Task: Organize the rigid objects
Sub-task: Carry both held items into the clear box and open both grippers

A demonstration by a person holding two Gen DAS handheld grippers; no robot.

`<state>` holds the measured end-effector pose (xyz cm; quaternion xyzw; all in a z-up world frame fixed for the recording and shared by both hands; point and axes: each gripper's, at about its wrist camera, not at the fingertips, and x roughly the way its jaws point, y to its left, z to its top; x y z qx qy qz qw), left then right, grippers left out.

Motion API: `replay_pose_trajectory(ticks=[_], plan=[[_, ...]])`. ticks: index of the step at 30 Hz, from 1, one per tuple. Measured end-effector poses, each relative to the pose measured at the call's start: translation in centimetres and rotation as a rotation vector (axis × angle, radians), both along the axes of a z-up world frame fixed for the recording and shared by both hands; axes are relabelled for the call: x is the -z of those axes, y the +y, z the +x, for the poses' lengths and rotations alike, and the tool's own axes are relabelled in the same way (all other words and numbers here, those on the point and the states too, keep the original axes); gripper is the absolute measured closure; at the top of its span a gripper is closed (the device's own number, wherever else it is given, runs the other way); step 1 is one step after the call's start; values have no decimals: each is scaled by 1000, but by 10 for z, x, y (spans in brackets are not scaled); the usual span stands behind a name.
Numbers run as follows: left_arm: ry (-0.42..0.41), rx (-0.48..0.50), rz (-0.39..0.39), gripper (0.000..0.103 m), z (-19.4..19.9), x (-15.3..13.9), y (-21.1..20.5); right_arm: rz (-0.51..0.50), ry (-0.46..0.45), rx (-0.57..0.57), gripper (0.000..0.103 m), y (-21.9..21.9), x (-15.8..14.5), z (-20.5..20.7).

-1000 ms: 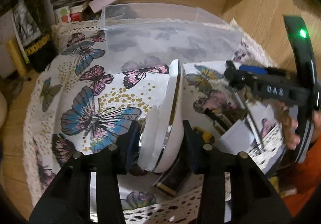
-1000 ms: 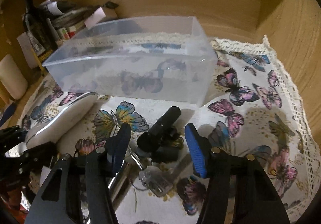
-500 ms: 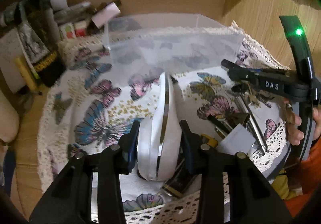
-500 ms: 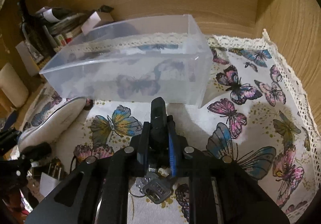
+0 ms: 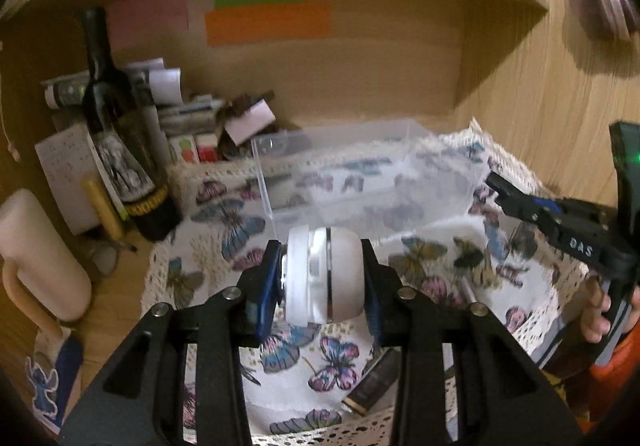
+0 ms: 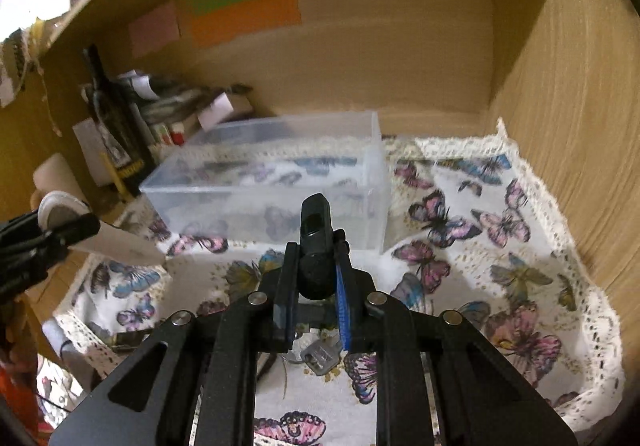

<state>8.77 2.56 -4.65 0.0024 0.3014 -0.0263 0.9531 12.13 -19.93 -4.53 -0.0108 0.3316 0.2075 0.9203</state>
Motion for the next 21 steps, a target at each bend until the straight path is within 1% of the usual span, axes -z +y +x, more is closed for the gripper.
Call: replay_pose_trajectory(ticks=[5, 10, 16, 21], plan=[[-44, -16, 3, 67, -1, -20, 1, 31, -49, -5, 89, -4, -17, -5], [-66, -12, -23, 67, 4, -40, 5, 50, -90, -6, 89, -6, -31, -4], [-94, -24, -43, 67, 14, -63, 11, 52, -141, -15, 89, -3, -47, 6], [-115, -40, -32, 66, 29, -73, 11, 50, -145, -29, 89, 2, -51, 22]])
